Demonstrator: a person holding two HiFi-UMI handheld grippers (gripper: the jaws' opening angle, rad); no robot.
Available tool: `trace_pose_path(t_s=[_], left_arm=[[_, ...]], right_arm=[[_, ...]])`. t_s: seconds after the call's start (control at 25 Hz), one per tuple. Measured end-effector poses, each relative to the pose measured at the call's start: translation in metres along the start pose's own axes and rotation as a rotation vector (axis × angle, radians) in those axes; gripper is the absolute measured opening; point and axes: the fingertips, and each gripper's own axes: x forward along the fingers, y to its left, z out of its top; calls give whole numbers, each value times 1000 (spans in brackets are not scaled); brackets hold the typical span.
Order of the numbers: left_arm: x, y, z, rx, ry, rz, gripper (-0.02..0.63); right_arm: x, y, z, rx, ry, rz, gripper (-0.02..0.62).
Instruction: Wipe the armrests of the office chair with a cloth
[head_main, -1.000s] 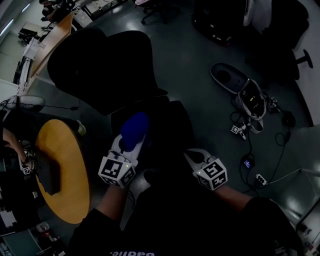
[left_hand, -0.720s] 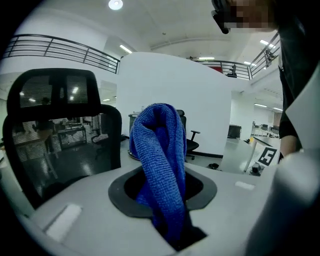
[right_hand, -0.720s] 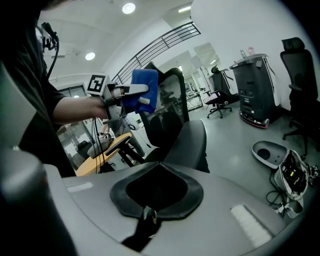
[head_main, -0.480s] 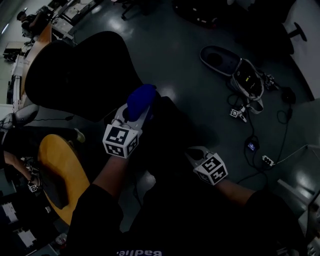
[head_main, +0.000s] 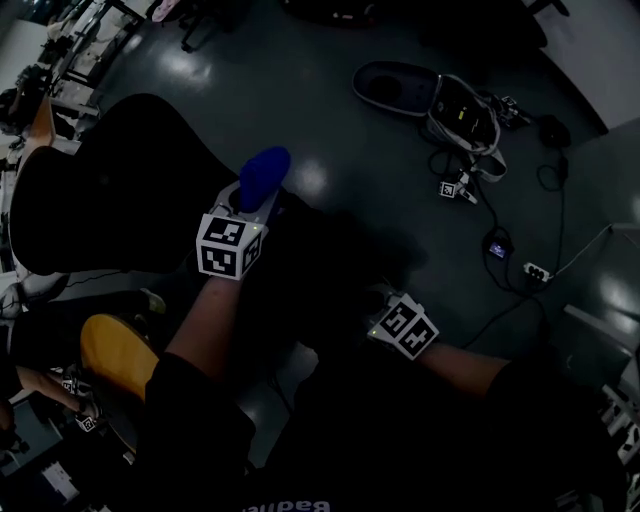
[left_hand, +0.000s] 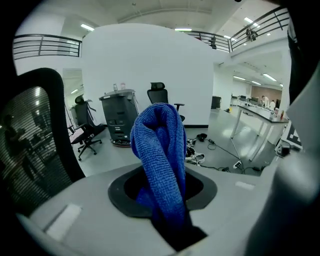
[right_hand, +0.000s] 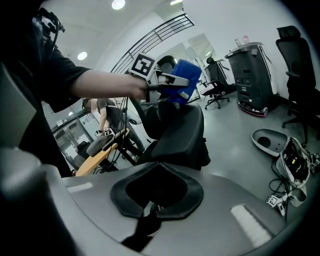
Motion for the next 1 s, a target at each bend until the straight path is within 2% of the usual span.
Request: trace_pose_path(t_s=[0.16,0.44,0.8,1.0], left_arm=[[28,4,-11,11,50,-17,133],[64,-16,-35,148,181,-103,133],[62,-33,-29,138,186,-118,132],[54,-51,-27,115,147,-127,130]], right_arm=[[7,2,-6,13,8,1,5],[18,5,-6,33,20,15,5],[14,5,-2,67,19,20,5],[15,6,-6,80,18,20,4]])
